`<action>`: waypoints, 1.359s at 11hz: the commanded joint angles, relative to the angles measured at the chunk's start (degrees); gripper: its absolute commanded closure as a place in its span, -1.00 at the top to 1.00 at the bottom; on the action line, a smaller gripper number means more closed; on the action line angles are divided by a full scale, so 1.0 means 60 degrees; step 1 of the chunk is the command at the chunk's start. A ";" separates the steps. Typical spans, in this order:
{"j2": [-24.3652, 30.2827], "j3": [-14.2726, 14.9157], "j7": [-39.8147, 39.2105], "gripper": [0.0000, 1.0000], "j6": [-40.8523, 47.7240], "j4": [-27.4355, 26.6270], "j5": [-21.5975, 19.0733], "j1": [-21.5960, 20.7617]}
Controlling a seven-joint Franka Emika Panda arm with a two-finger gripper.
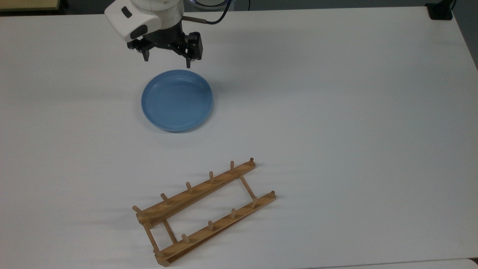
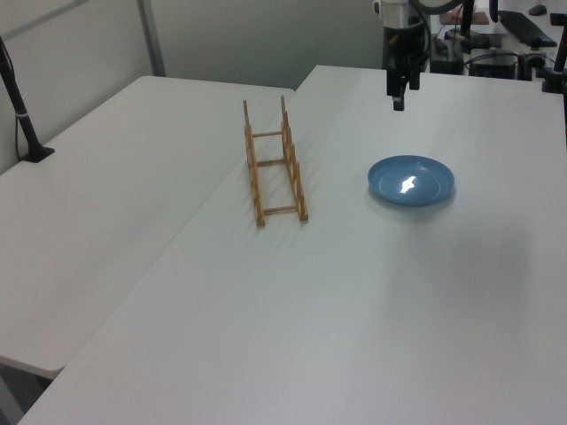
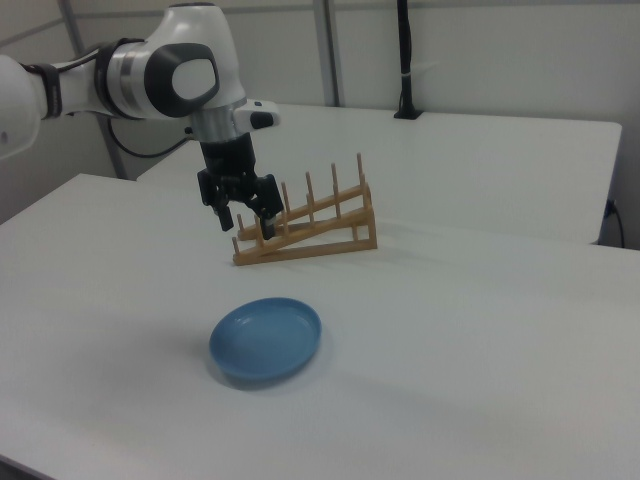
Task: Place plate in plate rack
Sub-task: 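Lower the open gripper down to the rim of the blue plate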
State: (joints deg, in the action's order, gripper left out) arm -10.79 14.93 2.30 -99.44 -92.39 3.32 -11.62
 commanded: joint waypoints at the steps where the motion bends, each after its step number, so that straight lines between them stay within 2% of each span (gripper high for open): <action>1: -0.0585 0.0032 -0.0339 1.00 -0.0462 0.0061 0.0090 0.0047; 3: -0.1070 0.0046 -0.0324 1.00 -0.1352 0.0091 0.0003 0.0120; 5: -0.1378 0.0032 -0.0672 1.00 -0.1385 0.0032 -0.0070 0.0354; 6: -0.2003 0.0090 -0.1357 0.98 -0.1385 0.0104 -0.0100 0.0471; 9: -0.2506 0.0061 -0.4035 0.82 -0.1415 0.0061 -0.0581 0.1305; 11: -0.2887 0.0076 -0.4570 0.74 -0.1473 0.0090 -0.0613 0.1439; 13: -0.3122 0.0076 -0.4762 0.52 -0.1736 0.0061 -0.0598 0.1483; 15: -0.3239 0.0047 -0.4763 0.08 -0.2013 0.0003 -0.0598 0.1483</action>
State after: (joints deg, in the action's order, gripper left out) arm -29.50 15.01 -24.60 -109.17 -92.29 0.50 -2.41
